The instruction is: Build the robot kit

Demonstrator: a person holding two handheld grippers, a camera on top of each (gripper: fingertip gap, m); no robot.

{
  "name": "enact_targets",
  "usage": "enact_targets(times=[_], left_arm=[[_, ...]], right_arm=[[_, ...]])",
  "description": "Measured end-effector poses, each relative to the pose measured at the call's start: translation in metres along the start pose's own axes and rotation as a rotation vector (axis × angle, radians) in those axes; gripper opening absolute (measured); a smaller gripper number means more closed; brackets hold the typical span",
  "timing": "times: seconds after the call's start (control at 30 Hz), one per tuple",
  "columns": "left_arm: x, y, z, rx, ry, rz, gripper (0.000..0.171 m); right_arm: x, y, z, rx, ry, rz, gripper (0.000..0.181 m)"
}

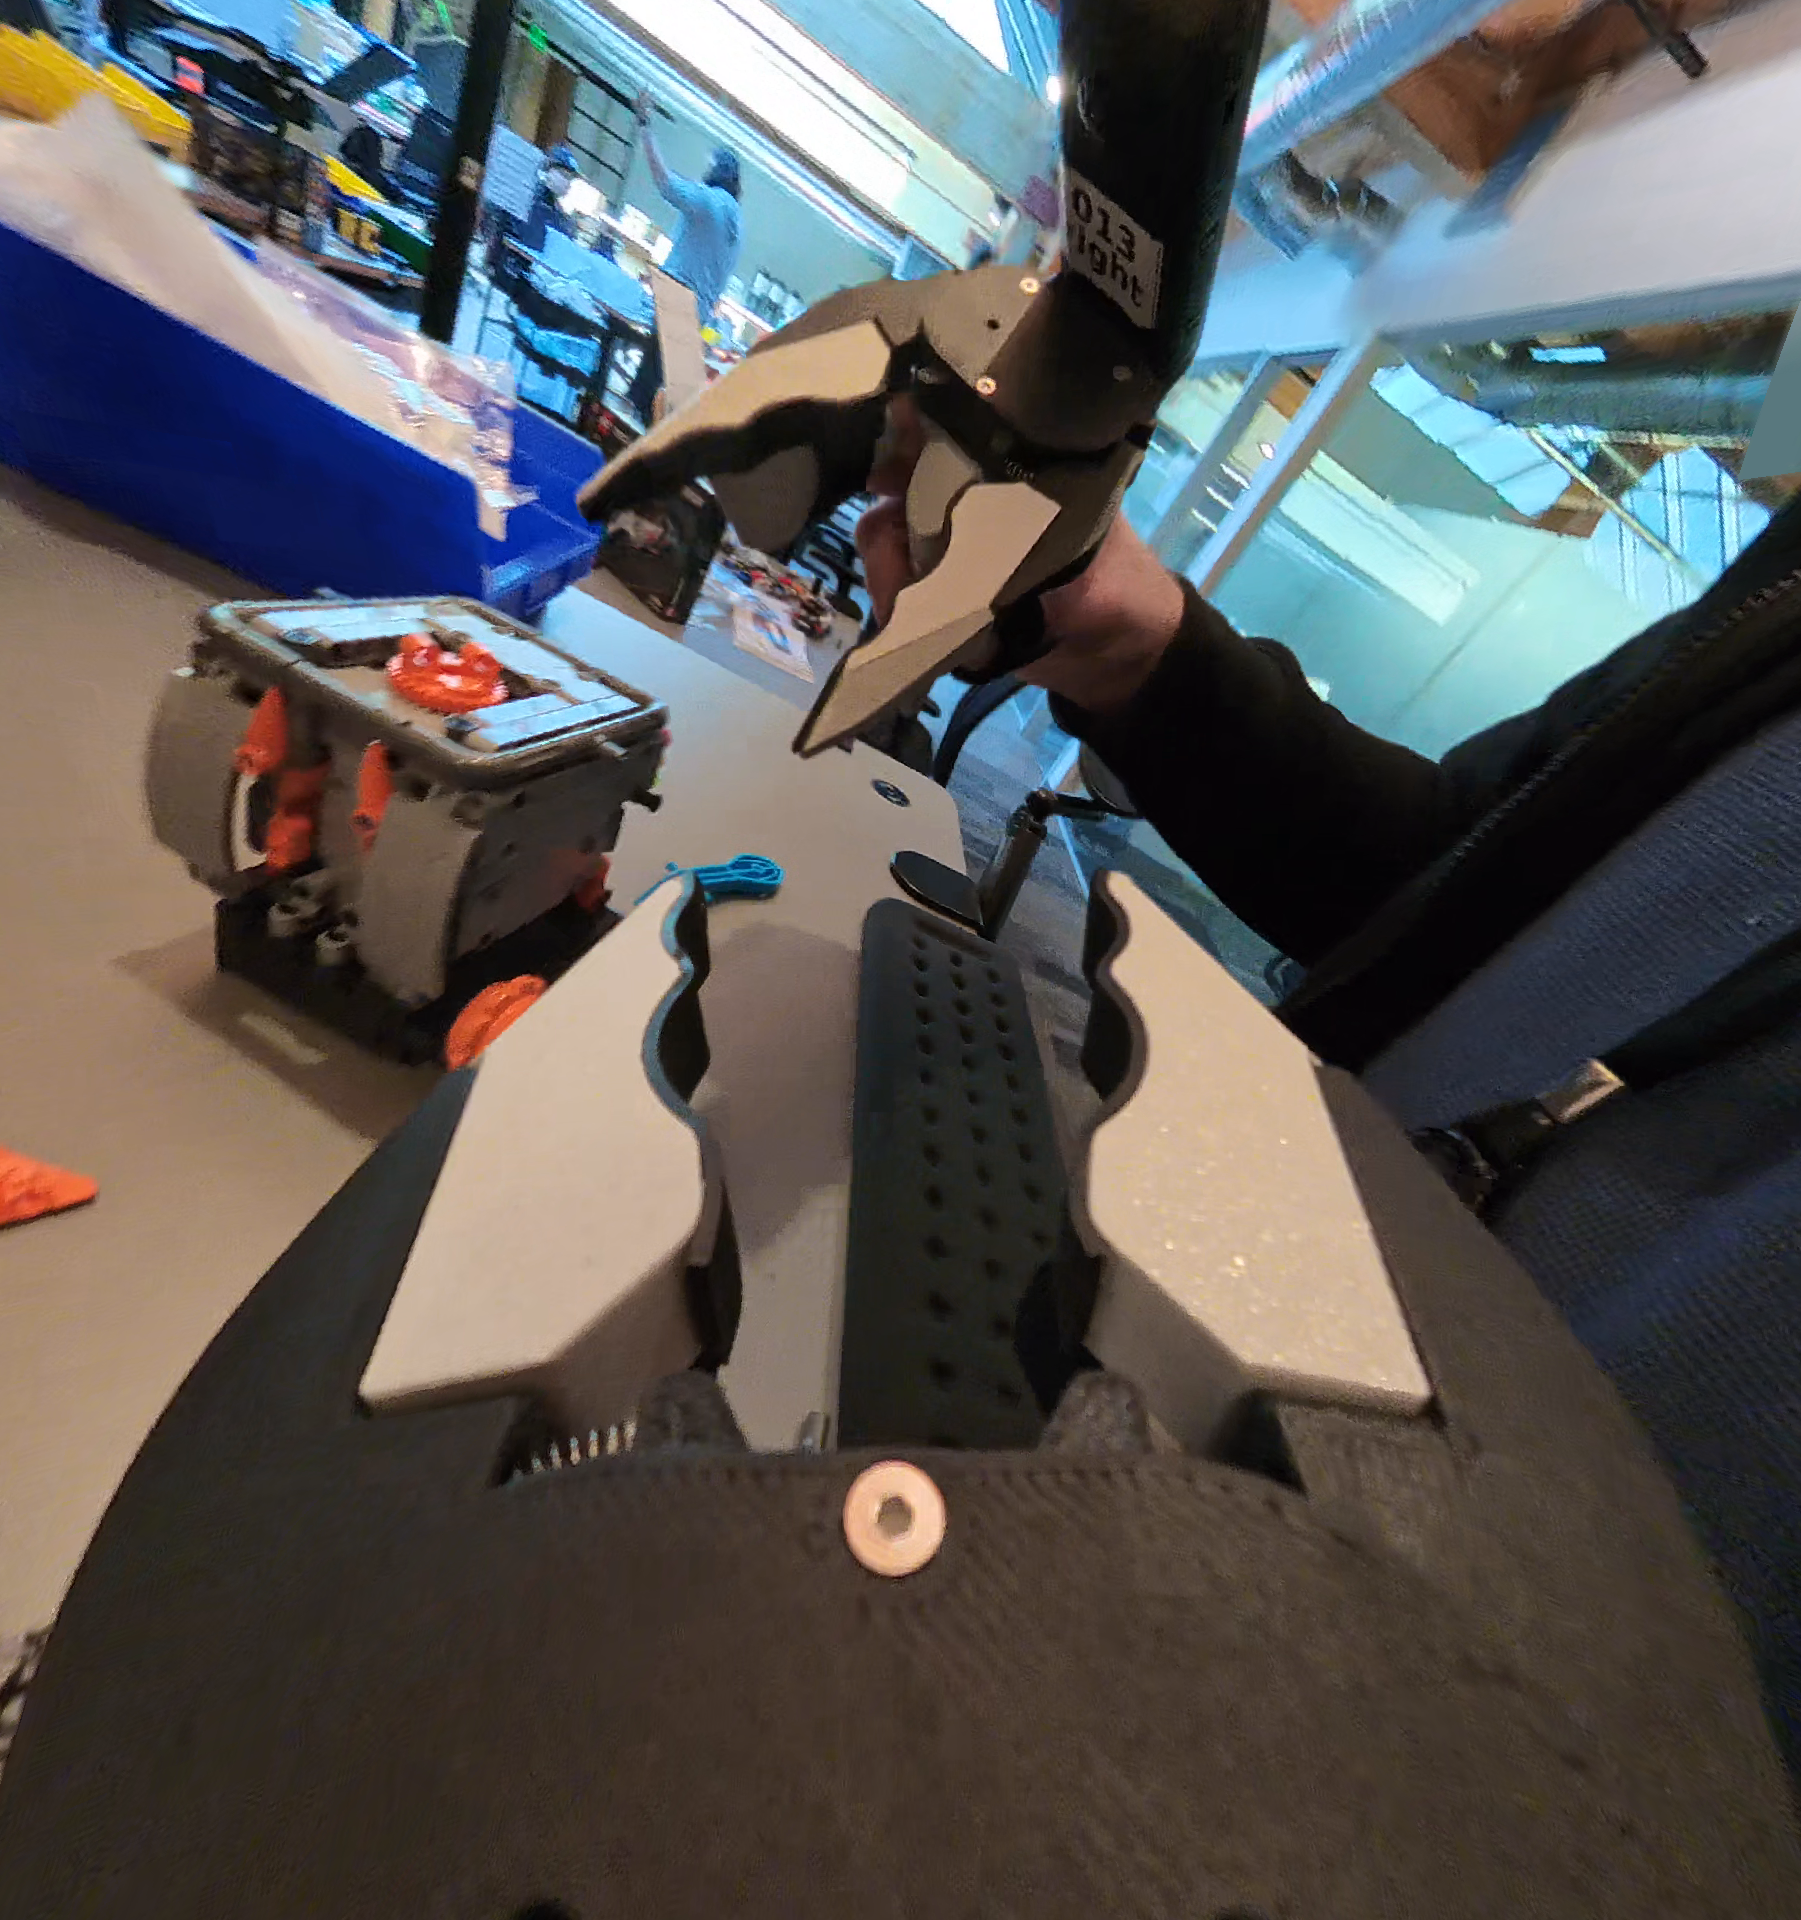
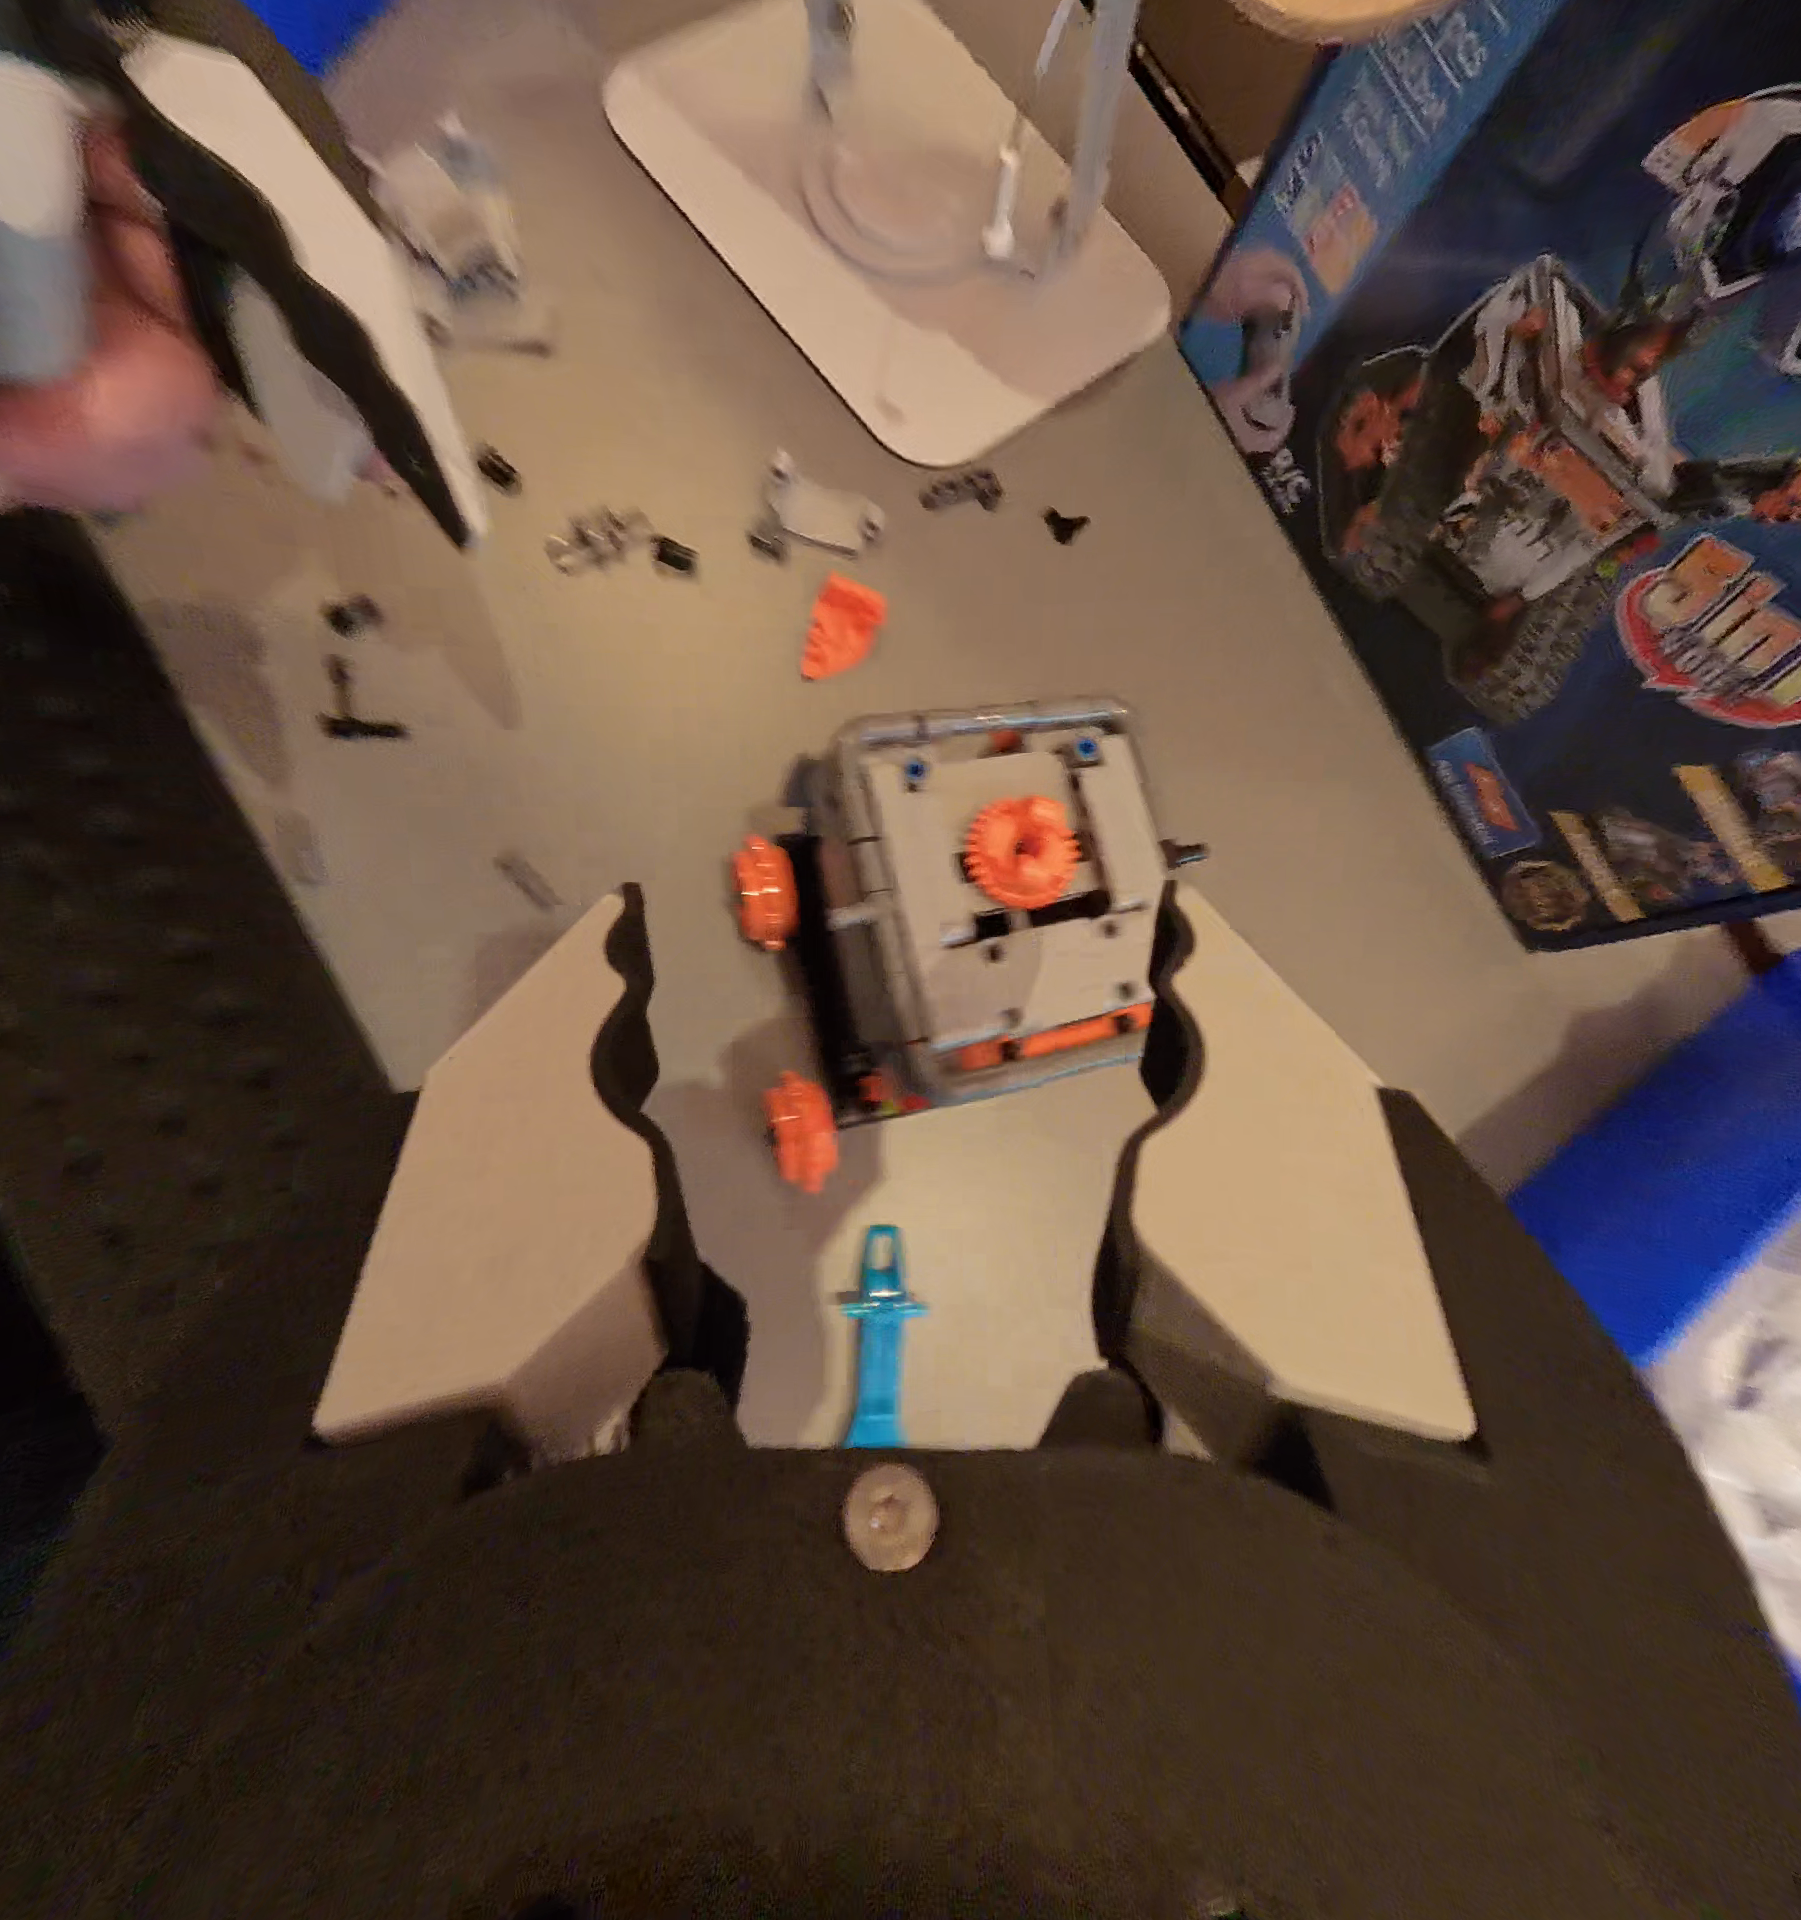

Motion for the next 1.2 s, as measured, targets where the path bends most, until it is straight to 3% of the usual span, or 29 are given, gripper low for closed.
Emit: enact_targets(times=[0.1, 0.23, 0.63, 1.2], left_arm=[[-0.005, -0.005, 0.016, 0.05, -0.012, -0.016, 0.072], [-0.01, -0.011, 0.022, 0.088, 0.011, -0.004, 0.071], [-0.013, -0.032, 0.037, 0.153, 0.011, -0.021, 0.069], [-0.032, -0.02, 0.051, 0.155, 0.018, 0.068, 0.07]], right_arm=[[-0.012, 0.026, -0.027, 0.036, -0.063, 0.104, 0.11], [-0.034, 0.055, -0.037, 0.142, -0.045, 0.236, 0.099], [-0.011, 0.098, -0.015, 0.212, -0.088, 0.196, 0.093], [-0.055, 0.035, -0.039, 0.164, -0.049, 0.262, 0.094]])
Point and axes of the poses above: each gripper's, where its closed fingertips meet, y out along the fingers, x out of its top, z = x × y across the jaws, the point moved 2 cm from there along -y, back along the fingers, and after that the axes turned 14 degrees about -z, right-handed, at the moved point
